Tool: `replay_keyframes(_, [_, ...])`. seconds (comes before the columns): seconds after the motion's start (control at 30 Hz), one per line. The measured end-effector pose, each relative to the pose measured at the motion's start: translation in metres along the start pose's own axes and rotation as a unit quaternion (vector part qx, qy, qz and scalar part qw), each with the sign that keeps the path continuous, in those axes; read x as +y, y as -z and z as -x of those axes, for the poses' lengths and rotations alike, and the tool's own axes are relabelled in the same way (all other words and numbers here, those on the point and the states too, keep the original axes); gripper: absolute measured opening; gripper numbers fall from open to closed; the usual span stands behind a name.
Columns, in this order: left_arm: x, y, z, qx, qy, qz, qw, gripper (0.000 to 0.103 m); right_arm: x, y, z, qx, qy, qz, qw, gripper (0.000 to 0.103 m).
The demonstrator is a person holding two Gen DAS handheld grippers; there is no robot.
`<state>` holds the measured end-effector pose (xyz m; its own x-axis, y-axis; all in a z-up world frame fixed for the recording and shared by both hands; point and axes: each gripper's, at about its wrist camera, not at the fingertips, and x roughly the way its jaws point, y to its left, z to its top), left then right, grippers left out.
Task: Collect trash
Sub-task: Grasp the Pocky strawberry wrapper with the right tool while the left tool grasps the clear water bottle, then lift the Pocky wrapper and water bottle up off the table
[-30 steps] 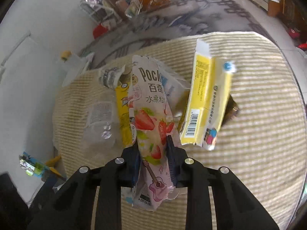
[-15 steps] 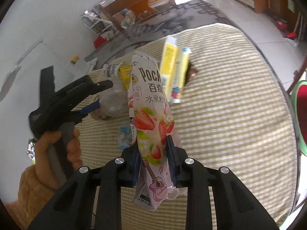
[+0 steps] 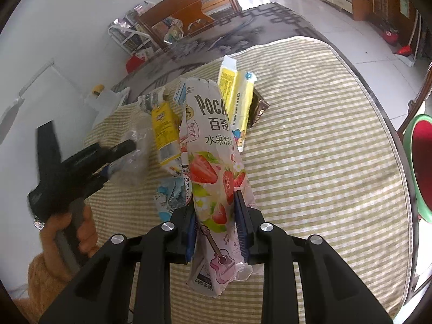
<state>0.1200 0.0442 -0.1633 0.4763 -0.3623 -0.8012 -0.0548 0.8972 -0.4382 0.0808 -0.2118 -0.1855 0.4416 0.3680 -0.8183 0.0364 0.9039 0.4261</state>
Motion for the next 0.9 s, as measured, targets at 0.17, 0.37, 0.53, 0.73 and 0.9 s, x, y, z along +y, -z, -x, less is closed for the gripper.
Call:
replay_keyframes(0.17, [0.004,0.022,0.030,-0.025,-0.001,-0.013,0.9996,0.047,0.007,-0.002,-0.011,0.012,0.007,0.011,1.000,0.024])
replay_keyframes(0.37, [-0.002,0.032,0.055,-0.050,-0.003,-0.033,0.9982,0.047,0.020,-0.008,-0.017,0.011,0.006,0.023,1.000,0.024])
replay_keyframes(0.53, [-0.008,0.034,0.067,-0.063,0.001,-0.041,0.9972,0.047,0.025,-0.008,-0.014,0.001,0.003,0.031,1.000,0.024])
replay_keyframes(0.73, [-0.025,0.032,0.078,-0.081,0.009,-0.065,0.9946,0.047,0.021,-0.009,0.001,-0.019,0.006,0.023,1.000,0.024])
replay_keyframes(0.9, [-0.042,0.034,0.080,-0.085,0.022,-0.083,0.9927,0.047,0.008,-0.012,0.019,-0.041,0.013,0.005,0.999,0.024])
